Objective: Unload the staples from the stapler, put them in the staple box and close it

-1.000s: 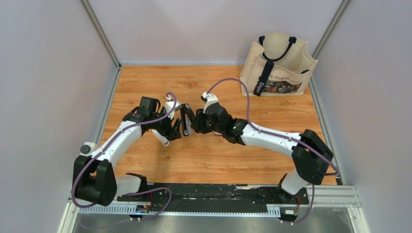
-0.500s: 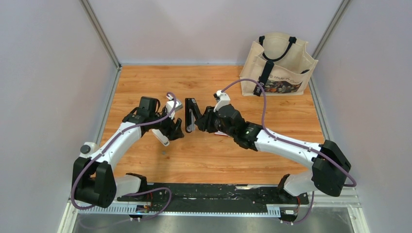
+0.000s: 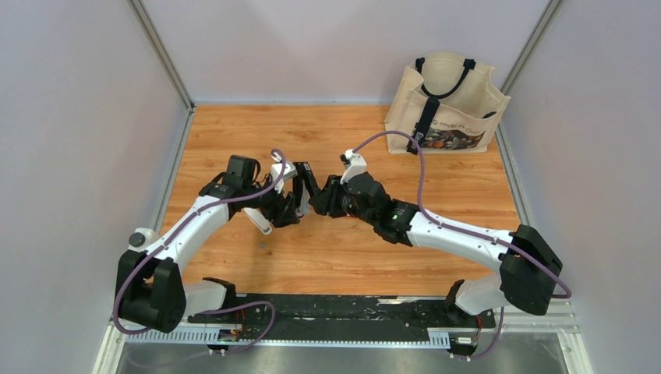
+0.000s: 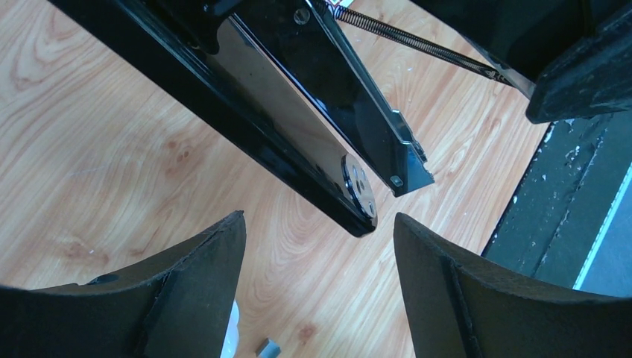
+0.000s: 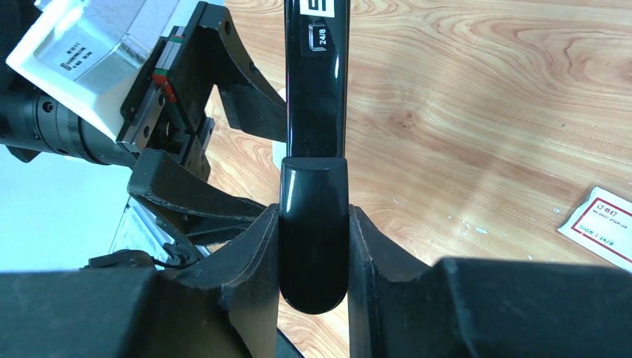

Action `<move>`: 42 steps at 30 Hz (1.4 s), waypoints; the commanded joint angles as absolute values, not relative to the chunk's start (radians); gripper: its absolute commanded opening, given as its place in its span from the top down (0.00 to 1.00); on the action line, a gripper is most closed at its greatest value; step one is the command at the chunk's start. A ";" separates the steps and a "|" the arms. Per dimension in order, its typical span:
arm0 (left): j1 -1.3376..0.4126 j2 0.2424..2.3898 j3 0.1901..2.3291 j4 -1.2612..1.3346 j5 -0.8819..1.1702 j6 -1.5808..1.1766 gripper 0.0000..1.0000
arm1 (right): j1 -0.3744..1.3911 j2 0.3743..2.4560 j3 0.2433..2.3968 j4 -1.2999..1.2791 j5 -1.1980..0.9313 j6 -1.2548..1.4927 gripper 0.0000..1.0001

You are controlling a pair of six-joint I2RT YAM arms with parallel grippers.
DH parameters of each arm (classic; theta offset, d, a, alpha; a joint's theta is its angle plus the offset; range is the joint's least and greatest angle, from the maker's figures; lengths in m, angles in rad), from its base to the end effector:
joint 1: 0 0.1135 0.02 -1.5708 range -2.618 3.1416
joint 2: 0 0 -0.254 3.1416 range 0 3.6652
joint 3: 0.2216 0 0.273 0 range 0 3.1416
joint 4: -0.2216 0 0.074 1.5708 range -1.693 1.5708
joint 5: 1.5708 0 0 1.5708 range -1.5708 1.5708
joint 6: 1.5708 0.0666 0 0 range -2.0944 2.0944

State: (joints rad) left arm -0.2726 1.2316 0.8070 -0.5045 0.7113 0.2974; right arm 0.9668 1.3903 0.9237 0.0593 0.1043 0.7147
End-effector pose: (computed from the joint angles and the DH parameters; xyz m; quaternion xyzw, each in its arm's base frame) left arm 0.2554 -0.1166 0.1983 0.3555 0.8228 -0.3267 0.2997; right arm 0.2147 0.2990 0.2416 -0.0765 0.8313 0.3798 0.3984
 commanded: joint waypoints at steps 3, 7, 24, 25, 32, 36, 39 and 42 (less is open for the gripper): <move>-0.279 1.247 0.830 -0.465 0.736 0.304 0.20 | 0.985 1.374 0.977 0.198 0.123 0.736 1.00; -0.278 1.259 0.839 -0.454 0.701 0.327 0.22 | 0.989 1.361 0.962 0.202 0.121 0.749 1.00; -0.278 1.276 0.864 -0.445 0.654 0.406 0.55 | 1.006 1.304 0.867 0.239 0.063 0.798 1.00; -0.278 1.276 0.862 -0.443 0.646 0.413 0.55 | 1.008 1.295 0.845 0.236 0.060 0.793 1.00; -0.291 1.284 0.864 -0.403 0.502 0.498 0.64 | 1.052 1.190 0.692 0.253 0.015 0.727 1.00; -0.301 1.298 0.867 -0.376 0.431 0.529 0.69 | 1.086 1.149 0.634 0.233 0.040 0.696 1.00; -0.311 1.315 0.874 -0.371 0.402 0.554 0.71 | 1.100 1.134 0.609 0.229 0.057 0.690 1.00; -0.331 1.321 0.865 -0.358 0.356 0.590 0.73 | 1.106 1.120 0.597 0.226 0.067 0.686 1.00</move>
State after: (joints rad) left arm -0.3244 1.3106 0.8291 -0.4706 0.4709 0.5121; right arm 1.0729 1.1713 0.6060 0.1635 0.1028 0.7219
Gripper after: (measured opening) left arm 0.290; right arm 0.333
